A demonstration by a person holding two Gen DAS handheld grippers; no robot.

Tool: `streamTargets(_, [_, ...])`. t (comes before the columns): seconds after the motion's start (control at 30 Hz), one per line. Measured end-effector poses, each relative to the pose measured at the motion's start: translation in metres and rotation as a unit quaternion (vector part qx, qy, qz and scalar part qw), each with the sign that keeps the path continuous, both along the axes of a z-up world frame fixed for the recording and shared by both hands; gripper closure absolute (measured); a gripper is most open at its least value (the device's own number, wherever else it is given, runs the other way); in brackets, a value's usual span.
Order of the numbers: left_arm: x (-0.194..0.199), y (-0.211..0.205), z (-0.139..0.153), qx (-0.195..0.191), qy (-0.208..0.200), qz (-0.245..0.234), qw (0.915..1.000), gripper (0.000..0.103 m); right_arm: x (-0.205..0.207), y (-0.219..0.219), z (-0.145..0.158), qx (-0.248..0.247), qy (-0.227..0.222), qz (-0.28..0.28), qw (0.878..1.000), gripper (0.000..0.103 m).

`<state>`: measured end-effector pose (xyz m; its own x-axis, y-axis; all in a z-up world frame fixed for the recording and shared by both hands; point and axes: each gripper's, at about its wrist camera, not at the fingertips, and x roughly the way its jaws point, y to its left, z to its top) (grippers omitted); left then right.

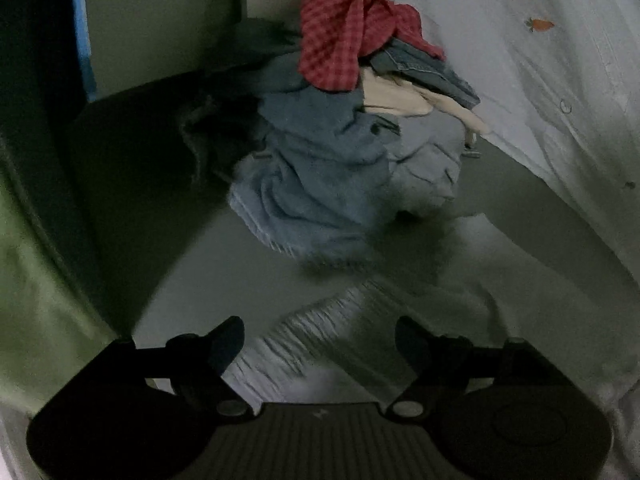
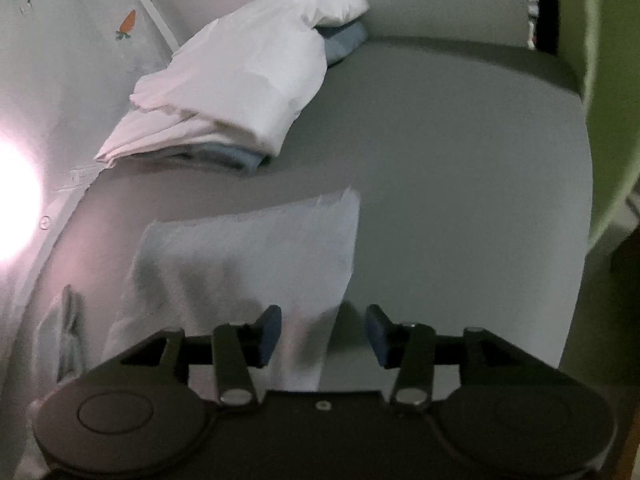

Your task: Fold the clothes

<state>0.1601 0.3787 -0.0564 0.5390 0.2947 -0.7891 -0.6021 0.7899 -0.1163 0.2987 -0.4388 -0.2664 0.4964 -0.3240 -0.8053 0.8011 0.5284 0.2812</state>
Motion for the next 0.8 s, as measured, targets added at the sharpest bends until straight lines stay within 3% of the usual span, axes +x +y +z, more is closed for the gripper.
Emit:
streamTargets(0.2, [-0.004,-0.062,0.000,0.006,0.012,-0.024,0.9996,0.015,0.030,-0.032,-0.012,-0.040,0.025,0.044,0.998,0.053])
streamTargets(0.27, [-0.003,-0.081,-0.002,0.008,0.015,-0.032,0.9993,0.015,0.037,-0.032,-0.014,-0.055,0.024,0.067,0.996,0.058])
streamTargets(0.3, [-0.003,-0.090,-0.003,0.009,0.016,-0.036,0.9992,0.015,0.041,-0.031,-0.014,-0.069,0.033,0.084,0.994,0.063])
streamTargets(0.33, [-0.002,-0.099,-0.005,0.008,0.018,-0.040,0.9990,0.015,0.045,-0.027,-0.014,-0.090,0.051,0.105,0.989,0.079])
streamTargets(0.37, [-0.001,-0.107,-0.008,0.007,0.021,-0.045,0.9988,0.015,0.049,-0.023,-0.014,-0.117,0.070,0.128,0.982,0.085])
streamTargets(0.4, [0.000,-0.115,-0.010,0.005,0.024,-0.049,0.9985,0.015,0.051,-0.020,-0.015,-0.138,0.079,0.152,0.976,0.102])
streamTargets(0.47, [0.004,-0.129,-0.016,0.005,0.034,-0.059,0.9977,0.015,0.048,-0.024,-0.013,-0.151,0.079,0.162,0.972,0.103])
streamTargets(0.57, [0.010,-0.146,-0.022,0.010,0.046,-0.069,0.9965,0.015,0.029,-0.046,-0.004,-0.161,0.076,0.117,0.977,0.103])
streamTargets(0.73, [0.015,-0.164,-0.033,-0.005,0.059,-0.081,0.9949,0.015,0.011,-0.070,-0.015,-0.184,0.133,0.106,0.968,0.102])
streamTargets(0.8, [0.018,-0.167,-0.036,-0.005,0.066,-0.086,0.9941,0.015,0.007,-0.075,-0.016,-0.180,0.125,0.100,0.971,0.097])
